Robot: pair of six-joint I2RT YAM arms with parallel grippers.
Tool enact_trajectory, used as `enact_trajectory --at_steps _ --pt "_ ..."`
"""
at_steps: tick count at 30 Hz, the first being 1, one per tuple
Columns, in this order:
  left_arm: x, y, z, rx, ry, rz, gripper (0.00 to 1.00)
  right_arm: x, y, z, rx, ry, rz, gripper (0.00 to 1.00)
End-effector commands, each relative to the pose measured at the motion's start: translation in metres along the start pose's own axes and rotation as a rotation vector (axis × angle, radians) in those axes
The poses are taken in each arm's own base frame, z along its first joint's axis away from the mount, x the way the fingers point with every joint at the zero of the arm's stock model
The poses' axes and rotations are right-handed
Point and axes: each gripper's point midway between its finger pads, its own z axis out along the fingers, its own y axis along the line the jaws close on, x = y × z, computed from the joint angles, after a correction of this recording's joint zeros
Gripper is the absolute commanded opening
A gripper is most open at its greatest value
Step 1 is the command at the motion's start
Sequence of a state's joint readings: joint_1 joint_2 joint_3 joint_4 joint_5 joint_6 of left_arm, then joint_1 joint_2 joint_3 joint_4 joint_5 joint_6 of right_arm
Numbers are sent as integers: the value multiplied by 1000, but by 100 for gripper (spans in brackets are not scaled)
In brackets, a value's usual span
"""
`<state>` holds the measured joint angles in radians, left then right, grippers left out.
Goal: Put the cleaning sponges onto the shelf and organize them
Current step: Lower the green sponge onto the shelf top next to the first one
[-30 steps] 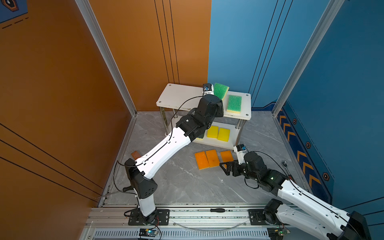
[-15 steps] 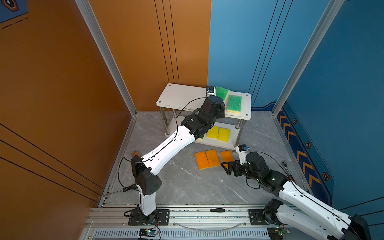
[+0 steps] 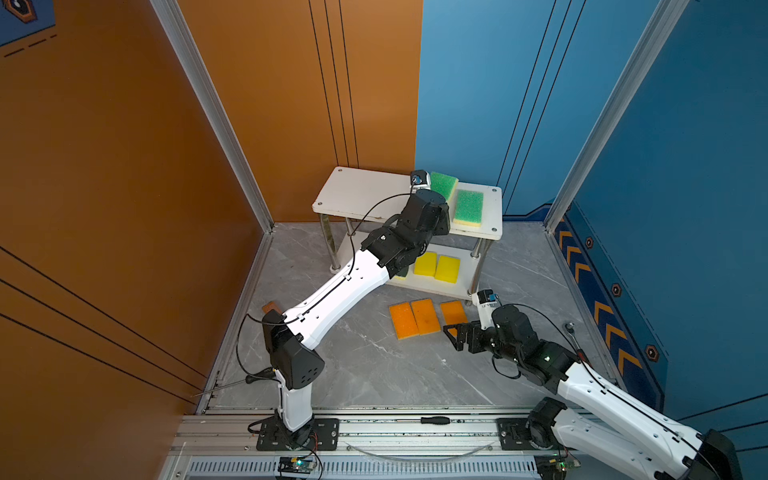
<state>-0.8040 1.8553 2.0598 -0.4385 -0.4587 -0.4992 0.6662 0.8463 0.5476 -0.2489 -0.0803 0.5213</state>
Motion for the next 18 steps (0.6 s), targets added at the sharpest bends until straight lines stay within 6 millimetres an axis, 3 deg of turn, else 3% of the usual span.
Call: enact_trajectory --at_steps 1,18 --pt "-2 0 4 4 4 -14 58 3 -6 -2 22 2 -4 100" --pt "3 2 11 -11 10 -27 62 4 -9 -4 27 -2 0 100"
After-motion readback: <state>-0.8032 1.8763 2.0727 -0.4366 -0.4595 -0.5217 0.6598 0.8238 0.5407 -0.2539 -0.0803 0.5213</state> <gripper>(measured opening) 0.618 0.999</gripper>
